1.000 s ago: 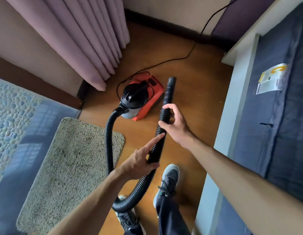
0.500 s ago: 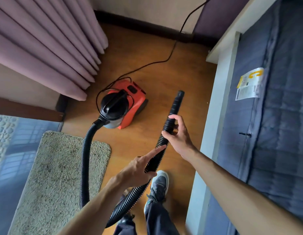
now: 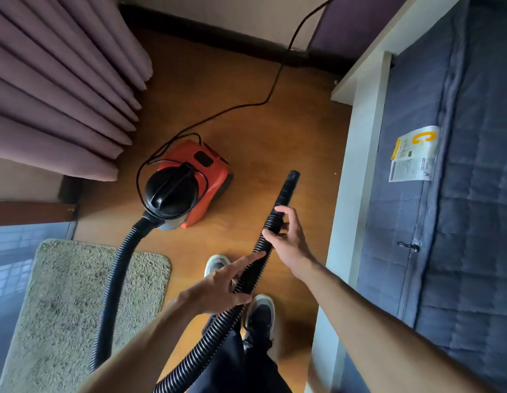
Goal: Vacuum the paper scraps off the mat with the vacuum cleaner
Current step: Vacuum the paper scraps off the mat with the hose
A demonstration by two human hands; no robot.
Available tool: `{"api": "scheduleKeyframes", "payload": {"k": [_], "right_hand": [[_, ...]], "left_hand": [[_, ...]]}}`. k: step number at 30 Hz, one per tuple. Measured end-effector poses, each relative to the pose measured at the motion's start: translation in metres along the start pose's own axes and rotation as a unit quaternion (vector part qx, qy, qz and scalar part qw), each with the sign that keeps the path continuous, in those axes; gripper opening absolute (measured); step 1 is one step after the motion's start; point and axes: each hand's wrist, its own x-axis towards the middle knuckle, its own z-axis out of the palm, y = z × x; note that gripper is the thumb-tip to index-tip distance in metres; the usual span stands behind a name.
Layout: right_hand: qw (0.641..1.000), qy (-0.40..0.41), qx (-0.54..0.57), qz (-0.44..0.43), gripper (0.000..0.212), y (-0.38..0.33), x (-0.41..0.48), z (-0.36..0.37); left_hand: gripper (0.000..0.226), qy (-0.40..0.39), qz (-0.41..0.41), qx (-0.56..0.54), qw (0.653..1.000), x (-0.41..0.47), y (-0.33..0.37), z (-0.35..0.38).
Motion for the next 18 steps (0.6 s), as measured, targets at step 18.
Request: {"api": "scheduleKeyframes", "payload": {"k": [18], "right_hand": [[0.995,-0.009,-0.029,0.095,0.05,0.075,0.093,0.013]], "left_hand": [[0.088,-0.062,-0.101,0.022,0.993,0.084,-0.044,-0.006]]}}
